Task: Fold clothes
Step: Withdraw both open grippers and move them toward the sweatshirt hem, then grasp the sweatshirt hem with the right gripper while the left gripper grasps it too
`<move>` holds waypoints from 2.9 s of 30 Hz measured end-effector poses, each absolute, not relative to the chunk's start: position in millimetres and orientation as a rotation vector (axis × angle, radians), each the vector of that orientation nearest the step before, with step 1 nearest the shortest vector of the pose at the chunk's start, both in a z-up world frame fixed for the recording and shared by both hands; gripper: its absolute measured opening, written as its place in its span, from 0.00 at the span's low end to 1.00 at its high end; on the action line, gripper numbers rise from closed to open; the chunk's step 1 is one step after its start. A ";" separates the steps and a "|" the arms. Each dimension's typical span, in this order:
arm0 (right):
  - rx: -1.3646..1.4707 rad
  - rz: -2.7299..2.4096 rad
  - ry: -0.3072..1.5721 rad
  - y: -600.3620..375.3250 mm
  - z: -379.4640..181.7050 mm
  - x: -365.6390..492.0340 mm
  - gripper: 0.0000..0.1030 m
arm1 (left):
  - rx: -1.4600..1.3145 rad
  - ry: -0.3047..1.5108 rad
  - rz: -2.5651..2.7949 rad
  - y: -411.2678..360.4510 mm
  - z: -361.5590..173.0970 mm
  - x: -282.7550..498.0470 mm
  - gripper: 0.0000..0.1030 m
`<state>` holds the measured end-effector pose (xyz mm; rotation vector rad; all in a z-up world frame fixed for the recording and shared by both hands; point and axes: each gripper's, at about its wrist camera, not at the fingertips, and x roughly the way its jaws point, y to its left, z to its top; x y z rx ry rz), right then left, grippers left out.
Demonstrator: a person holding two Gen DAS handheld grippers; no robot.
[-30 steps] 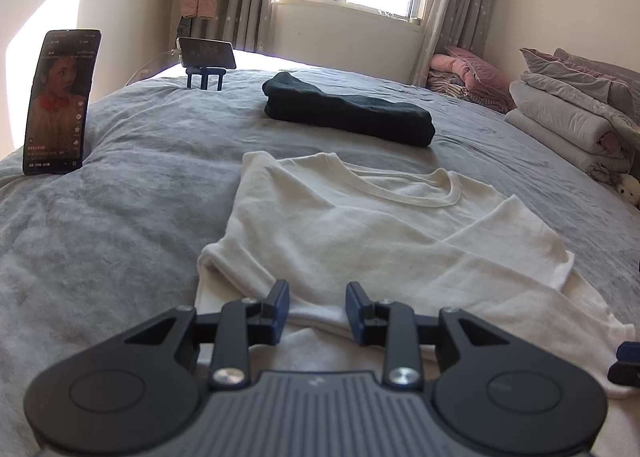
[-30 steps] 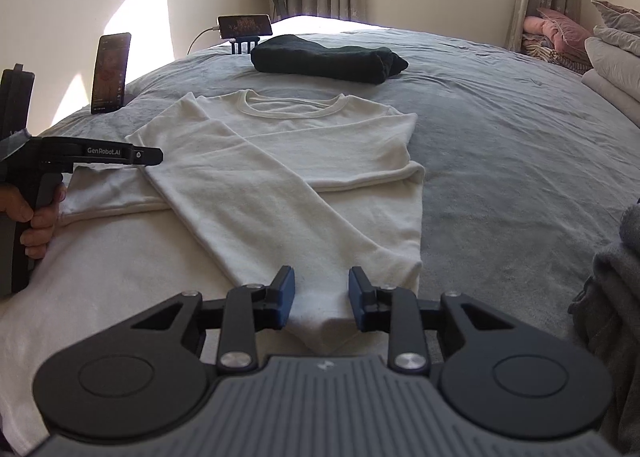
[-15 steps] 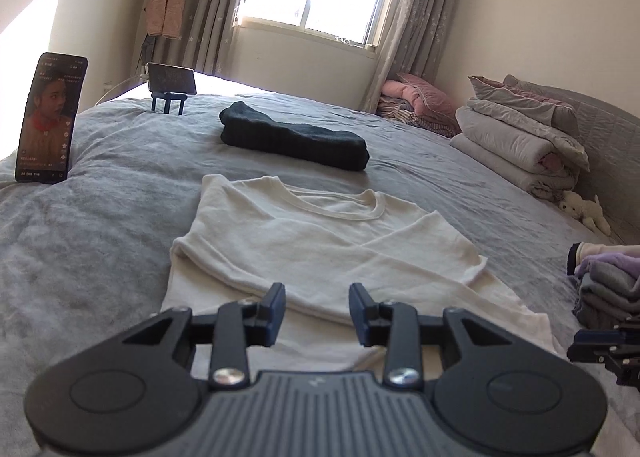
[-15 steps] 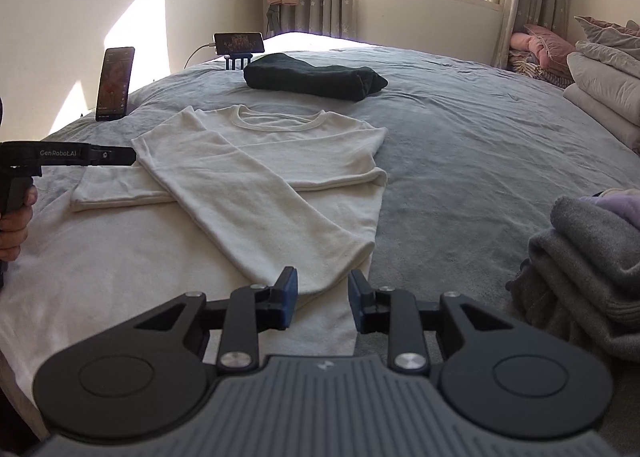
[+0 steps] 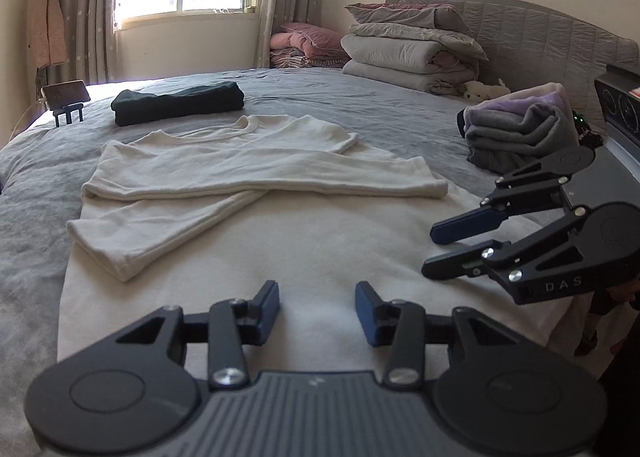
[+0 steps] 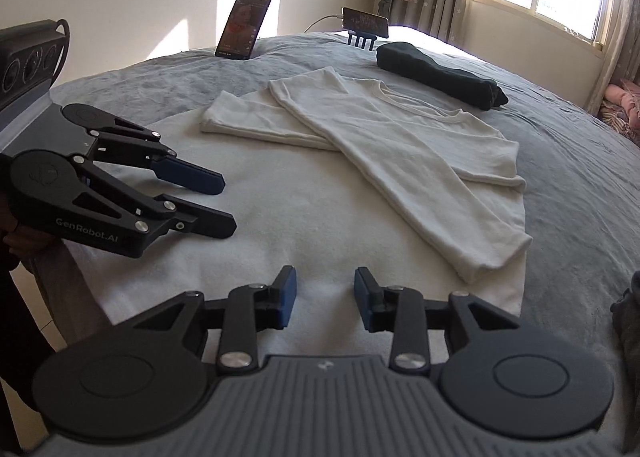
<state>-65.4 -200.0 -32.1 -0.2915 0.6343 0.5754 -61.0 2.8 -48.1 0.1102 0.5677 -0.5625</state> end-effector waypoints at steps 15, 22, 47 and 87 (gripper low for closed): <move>-0.207 0.530 0.761 -223.1 -21.7 -124.0 0.43 | 0.241 0.712 -0.585 19.9 -29.2 -129.4 0.48; -0.194 0.493 0.837 -248.3 -16.5 -136.2 0.44 | 0.275 0.778 -0.566 41.9 -22.8 -146.0 0.53; -0.084 0.388 0.890 -288.3 3.6 -126.7 0.51 | -0.109 0.903 -0.422 127.7 -4.6 -130.1 0.57; -0.036 0.354 0.938 -299.3 -11.7 -101.2 0.51 | -0.132 0.933 -0.441 125.4 -7.3 -106.7 0.41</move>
